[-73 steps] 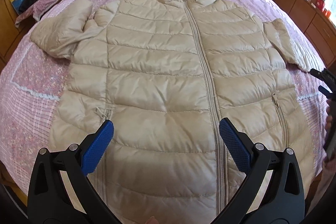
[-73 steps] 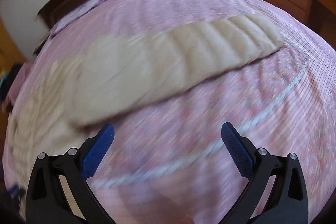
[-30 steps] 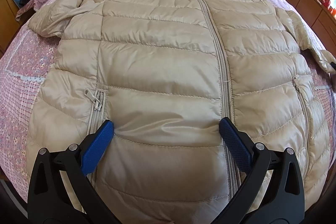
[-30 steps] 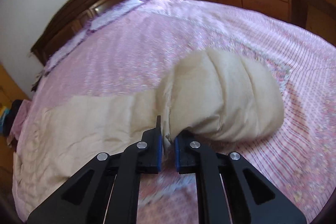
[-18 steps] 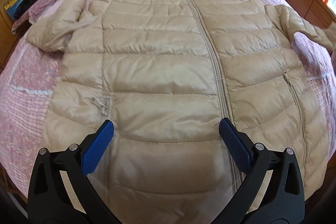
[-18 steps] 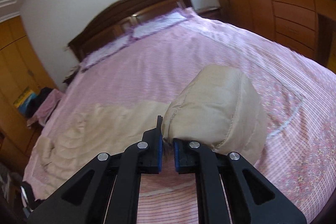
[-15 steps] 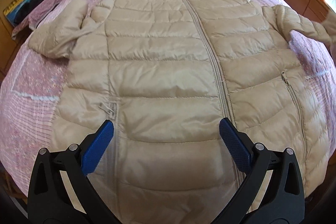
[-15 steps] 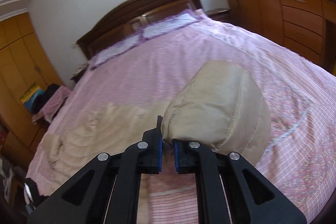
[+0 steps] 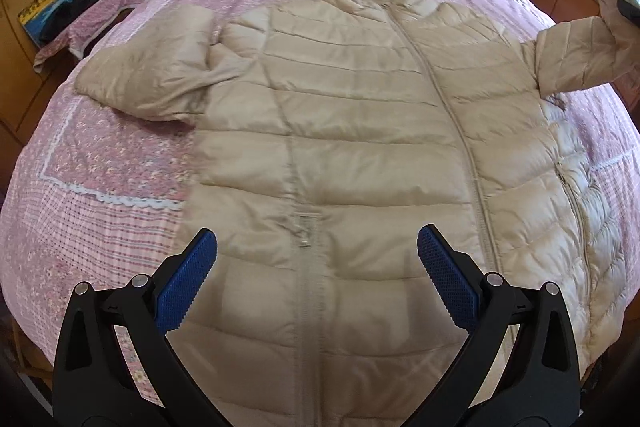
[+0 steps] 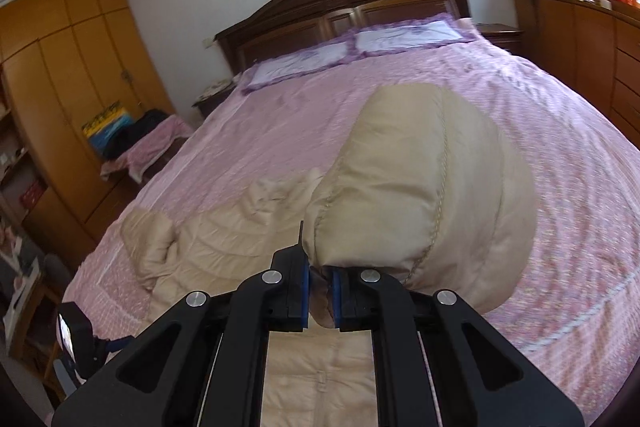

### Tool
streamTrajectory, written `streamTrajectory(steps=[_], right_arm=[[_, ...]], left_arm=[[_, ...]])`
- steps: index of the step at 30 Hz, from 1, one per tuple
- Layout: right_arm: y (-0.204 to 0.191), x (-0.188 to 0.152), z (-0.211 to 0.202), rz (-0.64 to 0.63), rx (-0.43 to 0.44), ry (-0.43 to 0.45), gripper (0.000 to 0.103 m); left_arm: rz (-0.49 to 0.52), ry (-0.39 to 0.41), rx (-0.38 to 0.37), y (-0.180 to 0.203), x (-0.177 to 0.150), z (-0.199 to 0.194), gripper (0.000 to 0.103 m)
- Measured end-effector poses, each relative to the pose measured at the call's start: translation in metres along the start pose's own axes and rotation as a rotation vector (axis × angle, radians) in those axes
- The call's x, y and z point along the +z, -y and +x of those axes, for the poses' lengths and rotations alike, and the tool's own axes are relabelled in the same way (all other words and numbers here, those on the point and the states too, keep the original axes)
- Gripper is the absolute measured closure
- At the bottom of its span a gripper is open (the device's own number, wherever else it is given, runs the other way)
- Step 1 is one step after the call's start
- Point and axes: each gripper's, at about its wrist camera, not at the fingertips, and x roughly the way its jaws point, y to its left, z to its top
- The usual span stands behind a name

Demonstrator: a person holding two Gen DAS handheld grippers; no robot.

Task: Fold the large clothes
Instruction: 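Carry the held sleeve across the jacket body and open the right gripper, then lift the right gripper away from the folded sleeve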

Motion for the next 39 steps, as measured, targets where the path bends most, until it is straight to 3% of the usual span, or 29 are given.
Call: streamTrajectory(steps=[5, 15, 28, 30, 35, 39], right_arm=[[-0.033, -0.004, 0.029, -0.039, 0.046, -0.043, 0.094], [-0.085, -0.041, 0.116, -0.054, 0.121, -0.224, 0.094], [-0.114, -0.099, 0.217, -0.06, 0.076, -0.39, 0.092], [-0.112, -0.101, 0.219, -0.038, 0.085, -0.386, 0.089], [-0.115, -0.098, 0.209, -0.018, 0.134, -0.373, 0.054], [-0.123, -0.095, 0.189, -0.019, 0.146, -0.358, 0.039]], left_arm=[[-0.036, 0.007, 0.008, -0.017, -0.001, -0.002, 0.003], [-0.108, 0.011, 0.036, -0.054, -0.008, -0.001, 0.003], [-0.188, -0.008, 0.058, -0.086, -0.021, 0.007, 0.003], [-0.194, -0.01, 0.064, -0.089, -0.021, 0.009, 0.003], [-0.204, -0.005, 0.06, -0.091, -0.021, 0.008, 0.003], [-0.184, 0.003, 0.057, -0.085, -0.02, 0.003, 0.003]])
